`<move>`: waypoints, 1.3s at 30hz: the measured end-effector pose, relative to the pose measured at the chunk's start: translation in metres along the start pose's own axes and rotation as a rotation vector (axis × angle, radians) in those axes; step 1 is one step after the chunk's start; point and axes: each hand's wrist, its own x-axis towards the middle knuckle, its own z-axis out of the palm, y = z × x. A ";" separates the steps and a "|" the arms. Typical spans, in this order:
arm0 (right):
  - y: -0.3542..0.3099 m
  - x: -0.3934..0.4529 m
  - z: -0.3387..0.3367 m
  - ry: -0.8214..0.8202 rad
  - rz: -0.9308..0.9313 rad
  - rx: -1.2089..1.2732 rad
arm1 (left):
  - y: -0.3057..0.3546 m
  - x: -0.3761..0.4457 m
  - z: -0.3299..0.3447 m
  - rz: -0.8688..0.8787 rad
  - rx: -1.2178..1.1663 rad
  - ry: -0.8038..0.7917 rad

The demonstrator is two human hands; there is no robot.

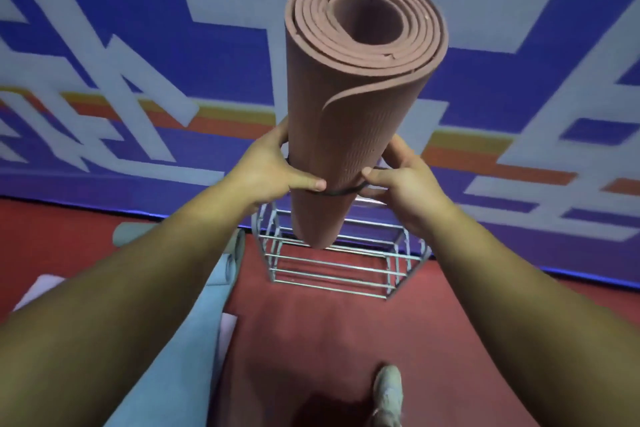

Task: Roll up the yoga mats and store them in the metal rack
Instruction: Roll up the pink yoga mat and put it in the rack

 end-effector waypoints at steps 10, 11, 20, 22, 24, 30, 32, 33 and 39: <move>0.018 0.141 0.000 -0.284 0.152 -0.079 | -0.028 0.056 -0.008 -0.224 -0.119 0.197; 0.020 0.150 0.003 -0.292 0.190 -0.039 | -0.034 0.061 -0.009 -0.242 -0.145 0.181; 0.051 0.223 0.022 -0.326 0.516 0.205 | -0.112 0.129 -0.051 -0.456 -0.456 -0.067; 0.066 0.233 0.031 -0.273 0.555 0.250 | -0.129 0.139 -0.065 -0.509 -0.457 -0.180; 0.080 0.243 0.042 -0.236 0.571 0.254 | -0.146 0.147 -0.080 -0.553 -0.515 -0.292; 0.127 0.268 0.067 -0.161 0.648 0.187 | -0.194 0.166 -0.088 -0.752 -0.808 -0.259; 0.142 0.274 0.066 -0.104 0.663 0.188 | -0.212 0.169 -0.082 -0.815 -0.796 -0.196; 0.148 0.276 0.067 -0.093 0.663 0.170 | -0.221 0.170 -0.078 -0.833 -0.785 -0.164; 0.207 0.285 0.084 -0.007 0.777 0.078 | -0.259 0.168 -0.042 -0.935 -0.698 -0.017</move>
